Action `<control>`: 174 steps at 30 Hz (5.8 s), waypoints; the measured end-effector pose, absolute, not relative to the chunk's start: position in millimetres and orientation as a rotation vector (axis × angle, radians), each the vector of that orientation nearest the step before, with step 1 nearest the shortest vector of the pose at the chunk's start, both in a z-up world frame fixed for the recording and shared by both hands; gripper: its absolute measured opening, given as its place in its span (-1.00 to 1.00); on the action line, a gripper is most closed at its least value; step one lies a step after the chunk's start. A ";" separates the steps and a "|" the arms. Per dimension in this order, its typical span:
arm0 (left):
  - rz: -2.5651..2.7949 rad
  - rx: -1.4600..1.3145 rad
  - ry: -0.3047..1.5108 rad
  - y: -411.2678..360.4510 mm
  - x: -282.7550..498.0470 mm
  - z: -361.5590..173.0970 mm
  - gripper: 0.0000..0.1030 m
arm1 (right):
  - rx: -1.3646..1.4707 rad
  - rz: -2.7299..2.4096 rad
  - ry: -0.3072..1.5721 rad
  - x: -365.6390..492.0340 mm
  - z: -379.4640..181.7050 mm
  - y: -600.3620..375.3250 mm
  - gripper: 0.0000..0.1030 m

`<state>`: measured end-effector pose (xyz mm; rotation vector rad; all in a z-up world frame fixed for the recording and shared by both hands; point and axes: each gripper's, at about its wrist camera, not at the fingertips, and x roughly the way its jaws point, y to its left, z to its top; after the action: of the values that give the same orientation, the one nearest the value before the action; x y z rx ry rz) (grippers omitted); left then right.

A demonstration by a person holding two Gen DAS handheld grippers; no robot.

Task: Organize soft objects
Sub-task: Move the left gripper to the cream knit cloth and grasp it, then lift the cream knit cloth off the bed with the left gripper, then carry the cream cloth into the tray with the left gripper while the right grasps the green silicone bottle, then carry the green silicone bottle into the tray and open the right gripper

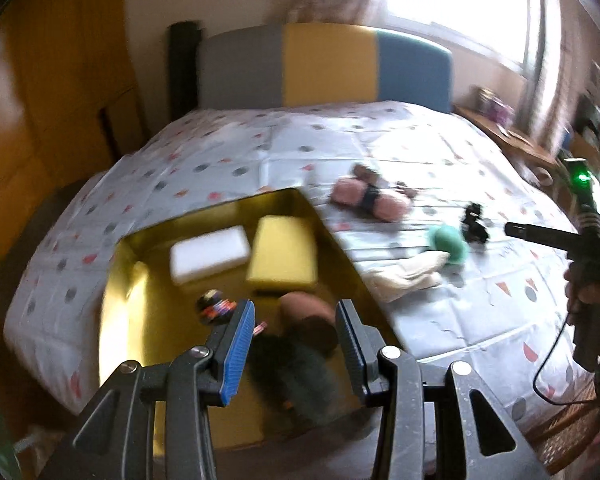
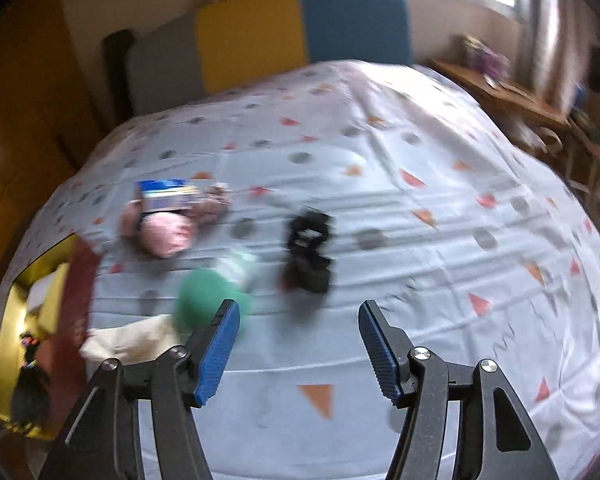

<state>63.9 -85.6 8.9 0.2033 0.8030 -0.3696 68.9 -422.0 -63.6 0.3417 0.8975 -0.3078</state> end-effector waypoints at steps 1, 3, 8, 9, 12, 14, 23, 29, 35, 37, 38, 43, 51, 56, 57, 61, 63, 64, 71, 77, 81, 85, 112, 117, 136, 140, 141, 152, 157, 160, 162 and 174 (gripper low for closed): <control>-0.392 0.223 0.799 -93.2 63.9 9.3 -0.18 | 0.361 -0.319 0.903 67.0 -67.7 -426.4 0.22; -0.466 0.283 0.799 -116.6 66.1 8.3 -0.18 | 0.405 -0.345 0.939 67.8 -75.5 -436.2 0.22; -0.617 0.428 0.896 -174.8 81.2 -14.4 -0.18 | 0.410 -0.316 0.924 69.2 -72.9 -438.1 0.24; -0.631 0.452 0.903 -183.1 84.2 -18.9 -0.15 | 0.406 -0.312 0.922 69.7 -72.2 -437.7 0.25; -0.663 0.544 0.939 -209.2 91.0 -35.9 -0.03 | 0.411 -0.315 0.911 69.2 -71.2 -435.9 0.30; -0.687 0.600 0.958 -224.0 95.0 -48.3 0.05 | 0.433 -0.320 0.903 68.1 -70.6 -438.1 0.33; -0.631 0.745 0.997 -257.9 120.4 -87.7 0.11 | 0.496 -0.337 0.881 64.2 -68.1 -449.4 0.43; -0.635 0.747 1.003 -271.4 129.4 -100.9 0.02 | 0.505 -0.337 0.890 66.4 -70.0 -451.3 0.44; -0.657 0.608 0.957 -263.3 128.6 -84.6 -0.60 | 0.485 -0.341 0.897 67.2 -71.7 -450.7 0.44; -0.670 0.532 0.970 -254.0 128.7 -79.1 -0.62 | 0.479 -0.343 0.901 67.5 -72.3 -449.8 0.44; -0.672 0.501 0.977 -248.4 127.9 -77.6 -0.63 | 0.474 -0.343 0.903 67.8 -72.4 -449.4 0.44; -0.728 0.311 1.005 -217.1 116.7 -62.3 -0.66 | 0.453 -0.354 0.920 68.6 -75.5 -447.9 0.44; -0.770 0.122 0.982 -176.2 89.5 -36.9 -0.66 | 0.424 -0.365 0.951 70.8 -81.6 -444.6 0.44; -0.735 0.114 0.928 -157.9 75.0 -22.4 -0.66 | 0.409 -0.348 0.954 72.2 -82.5 -439.3 0.44; -0.725 0.110 0.923 -154.4 73.4 -20.3 -0.66 | 0.408 -0.344 0.954 72.4 -82.6 -438.5 0.44; -0.671 0.097 0.898 -138.1 68.1 -13.6 -0.70 | 0.402 -0.326 0.954 73.7 -82.9 -434.4 0.44; -0.656 0.082 0.900 -130.1 68.1 -12.7 -0.70 | 0.396 -0.318 0.959 74.6 -83.7 -431.9 0.44; -0.651 0.077 0.900 -127.2 68.1 -12.6 -0.70 | 0.390 -0.318 0.964 75.2 -84.4 -430.8 0.44; -0.648 0.069 0.927 -124.0 71.3 -16.8 -0.70 | 0.386 -0.320 0.977 75.8 -86.7 -428.8 0.44; -0.721 0.137 0.938 -159.6 82.2 -11.8 -0.28 | 0.394 -0.314 0.967 75.7 -84.0 -429.2 0.44; -0.732 0.229 0.966 -191.8 96.3 -22.7 -0.18 | 0.405 -0.308 0.953 74.5 -80.4 -430.5 0.44; -0.732 0.279 1.038 -216.0 117.6 -43.7 -0.18 | 0.417 -0.298 0.930 73.4 -75.8 -431.6 0.44; -0.654 0.232 1.046 -206.2 119.9 -60.0 -0.46 | 0.498 -0.193 0.943 83.2 -79.3 -422.3 0.44; -0.661 0.158 1.003 -177.6 102.5 -38.0 -0.46 | 0.524 -0.124 0.986 112.1 -87.9 -399.8 0.44; -0.311 -0.140 0.957 17.8 131.7 -15.3 -0.46 | 0.357 -0.144 1.095 177.7 -125.6 -348.9 -0.06; -0.235 -0.173 0.992 49.2 162.8 -30.1 -0.45 | 0.328 -0.136 1.092 177.1 -124.7 -347.5 -0.06; -0.224 -0.181 1.006 54.0 172.0 -34.9 -0.45 | 0.323 -0.133 1.091 176.8 -124.9 -347.6 -0.06; -0.103 -0.118 1.072 48.0 225.7 -71.1 -0.38 | 0.307 -0.111 1.071 171.7 -125.0 -347.7 -0.06; -0.069 -0.097 1.084 47.9 236.1 -75.8 -0.01 | 0.303 -0.109 1.073 171.3 -124.8 -347.7 -0.06; -0.063 -0.083 1.060 47.4 226.0 -67.1 0.11 | 0.301 -0.109 1.074 171.7 -124.8 -347.9 -0.06; -0.059 -0.066 1.016 47.4 211.9 -56.3 0.11 | 0.294 -0.111 1.074 171.9 -124.9 -347.3 -0.06; -0.060 -0.013 0.859 40.6 114.5 -18.9 0.11 | 0.246 -0.123 1.087 175.4 -125.1 -342.4 -0.04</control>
<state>114.5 40.6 -18.9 -0.0132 0.8594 -0.0602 175.4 -342.4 -125.1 0.2462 1.0868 -0.1235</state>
